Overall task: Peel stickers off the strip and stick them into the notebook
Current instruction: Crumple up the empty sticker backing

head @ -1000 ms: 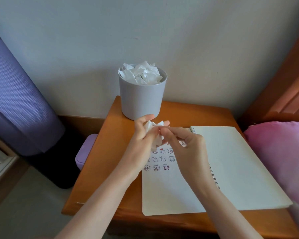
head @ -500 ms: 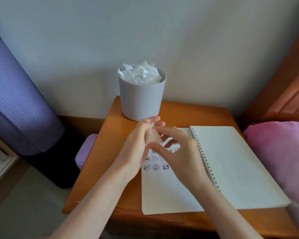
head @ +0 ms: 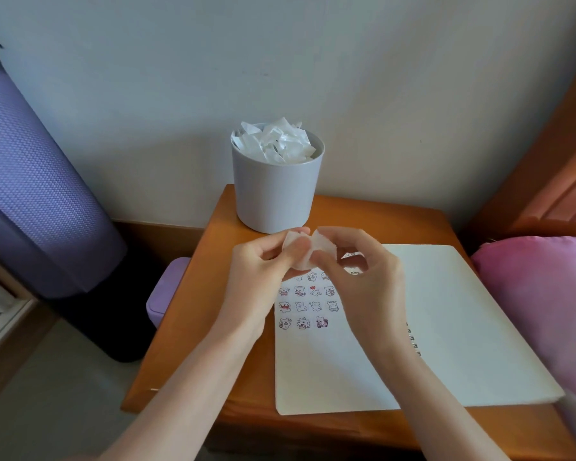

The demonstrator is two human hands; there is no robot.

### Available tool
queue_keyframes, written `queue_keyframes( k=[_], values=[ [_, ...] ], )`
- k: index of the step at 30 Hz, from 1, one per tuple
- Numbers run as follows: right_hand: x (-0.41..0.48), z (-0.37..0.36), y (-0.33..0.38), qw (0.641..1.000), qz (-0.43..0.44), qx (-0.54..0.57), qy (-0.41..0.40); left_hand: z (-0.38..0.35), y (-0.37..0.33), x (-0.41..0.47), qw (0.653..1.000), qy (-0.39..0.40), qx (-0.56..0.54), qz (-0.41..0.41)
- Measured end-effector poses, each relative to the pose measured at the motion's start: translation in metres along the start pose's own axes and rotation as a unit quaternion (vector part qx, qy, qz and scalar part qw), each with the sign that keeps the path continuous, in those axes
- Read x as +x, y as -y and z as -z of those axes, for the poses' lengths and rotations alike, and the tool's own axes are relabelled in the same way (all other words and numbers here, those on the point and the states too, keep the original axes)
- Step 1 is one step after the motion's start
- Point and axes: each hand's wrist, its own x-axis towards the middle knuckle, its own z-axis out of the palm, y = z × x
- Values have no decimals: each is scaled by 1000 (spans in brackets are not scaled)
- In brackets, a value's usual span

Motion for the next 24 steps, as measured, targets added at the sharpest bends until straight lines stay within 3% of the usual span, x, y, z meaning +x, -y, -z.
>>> queue_keyframes(
  k=[3,8,13,16,19,24],
  values=[
    [-3,-8,-4,999,41,-14,-9,-1,2,-2,999,-33,0,-6],
    [-8,-13,-9,991,90,-64,71,-2,2,-4,996,-92,-17,5],
    [-3,-13,-9,996,72,-53,12,-9,-4,-7,988,-46,-90,114],
    [0,-9,-6,1000,16,-7,11,-6,-3,-7,992,-5,-78,95],
    [1,-7,-4,1000,11,3,4,-1,-4,-6,994,34,-81,69],
    [-4,-15,-2,999,44,-21,1,0,-6,-8,984,-7,-153,96]
  ],
)
